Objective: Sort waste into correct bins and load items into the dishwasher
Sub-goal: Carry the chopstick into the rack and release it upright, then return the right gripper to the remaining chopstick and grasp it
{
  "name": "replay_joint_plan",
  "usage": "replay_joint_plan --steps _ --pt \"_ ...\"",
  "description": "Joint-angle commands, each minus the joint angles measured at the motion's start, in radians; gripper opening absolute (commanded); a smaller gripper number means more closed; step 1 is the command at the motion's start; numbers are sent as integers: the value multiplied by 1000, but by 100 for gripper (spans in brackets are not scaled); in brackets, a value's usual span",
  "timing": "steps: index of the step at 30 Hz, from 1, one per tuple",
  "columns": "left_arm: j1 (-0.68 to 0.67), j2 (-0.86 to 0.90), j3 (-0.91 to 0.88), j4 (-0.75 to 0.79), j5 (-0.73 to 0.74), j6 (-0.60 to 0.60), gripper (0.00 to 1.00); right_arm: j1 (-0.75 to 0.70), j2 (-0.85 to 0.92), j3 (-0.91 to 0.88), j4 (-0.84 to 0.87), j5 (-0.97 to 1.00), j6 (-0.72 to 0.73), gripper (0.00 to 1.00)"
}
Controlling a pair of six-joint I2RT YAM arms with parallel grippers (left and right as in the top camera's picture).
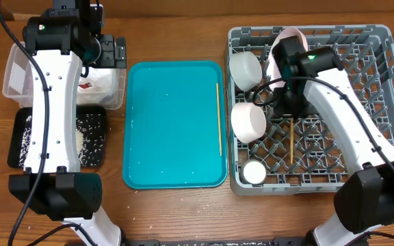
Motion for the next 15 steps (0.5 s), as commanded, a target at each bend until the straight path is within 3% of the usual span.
replay_joint_plan --steps 1,8,15 --pt "-2 -14 17 5 -12 -6 100 -4 -14 -4 11 -15 -34 35" --pt "-2 -14 17 5 -13 -6 100 7 -22 20 38 -148 -33 38" --pt "-2 -14 17 5 -12 -6 100 239 -43 124 203 -254 51 42"
